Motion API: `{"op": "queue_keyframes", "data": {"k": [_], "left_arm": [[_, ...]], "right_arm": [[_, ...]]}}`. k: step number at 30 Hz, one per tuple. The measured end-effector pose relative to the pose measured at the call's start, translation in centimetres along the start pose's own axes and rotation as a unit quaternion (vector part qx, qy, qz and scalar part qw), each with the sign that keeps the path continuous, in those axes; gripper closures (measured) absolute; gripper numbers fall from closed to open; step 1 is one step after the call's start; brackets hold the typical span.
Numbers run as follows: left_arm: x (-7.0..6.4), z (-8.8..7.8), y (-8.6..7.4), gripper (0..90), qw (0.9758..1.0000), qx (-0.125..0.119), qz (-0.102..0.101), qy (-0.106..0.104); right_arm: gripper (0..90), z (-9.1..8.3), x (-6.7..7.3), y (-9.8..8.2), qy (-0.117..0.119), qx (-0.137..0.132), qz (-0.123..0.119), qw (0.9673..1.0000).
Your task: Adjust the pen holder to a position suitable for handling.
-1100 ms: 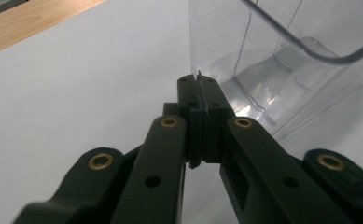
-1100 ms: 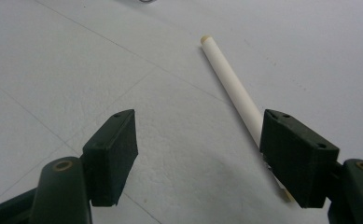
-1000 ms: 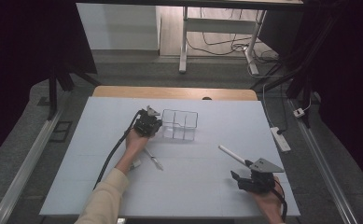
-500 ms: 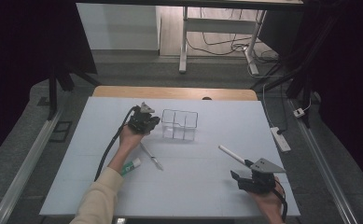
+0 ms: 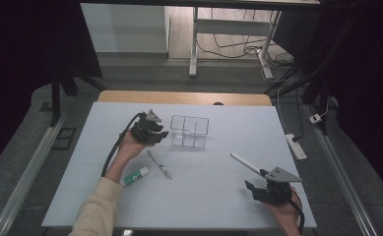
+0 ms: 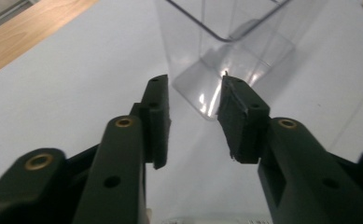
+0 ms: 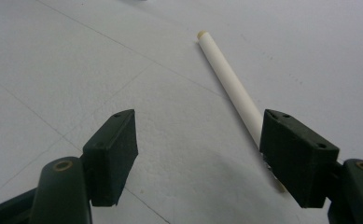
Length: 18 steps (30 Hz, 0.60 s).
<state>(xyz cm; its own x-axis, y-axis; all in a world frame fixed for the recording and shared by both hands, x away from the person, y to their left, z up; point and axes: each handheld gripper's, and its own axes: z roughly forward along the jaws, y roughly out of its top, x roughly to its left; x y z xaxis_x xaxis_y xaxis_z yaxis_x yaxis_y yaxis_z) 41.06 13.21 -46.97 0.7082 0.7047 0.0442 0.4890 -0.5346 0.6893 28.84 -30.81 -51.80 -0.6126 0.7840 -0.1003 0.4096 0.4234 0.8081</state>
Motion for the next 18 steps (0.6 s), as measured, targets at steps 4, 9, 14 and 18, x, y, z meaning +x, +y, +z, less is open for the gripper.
{"op": "queue_keyframes", "data": {"k": [4, 9, 14, 18], "left_arm": [[-0.4, -0.1, 0.0, 54.1, 0.9999, 0.011, 0.004, -0.006], [-1.0, -0.3, -0.1, 46.2, 0.9989, 0.035, 0.023, -0.023], [-1.3, -0.6, -0.4, 43.6, 0.9982, 0.044, 0.032, -0.026], [-1.2, -0.9, -0.5, 43.2, 0.9983, 0.042, 0.029, -0.026]], "right_arm": [[26.9, 0.0, 0.0, 0.0, 0.001, 0.001, 0.0, 1.0], [26.9, 0.0, 0.0, 0.0, 0.002, 0.0, -0.002, 1.0], [26.9, -0.1, -0.2, -0.1, 0.001, 0.001, -0.001, 1.0], [27.0, -0.2, -0.3, -0.2, 0.0, 0.001, 0.001, 1.0]]}}
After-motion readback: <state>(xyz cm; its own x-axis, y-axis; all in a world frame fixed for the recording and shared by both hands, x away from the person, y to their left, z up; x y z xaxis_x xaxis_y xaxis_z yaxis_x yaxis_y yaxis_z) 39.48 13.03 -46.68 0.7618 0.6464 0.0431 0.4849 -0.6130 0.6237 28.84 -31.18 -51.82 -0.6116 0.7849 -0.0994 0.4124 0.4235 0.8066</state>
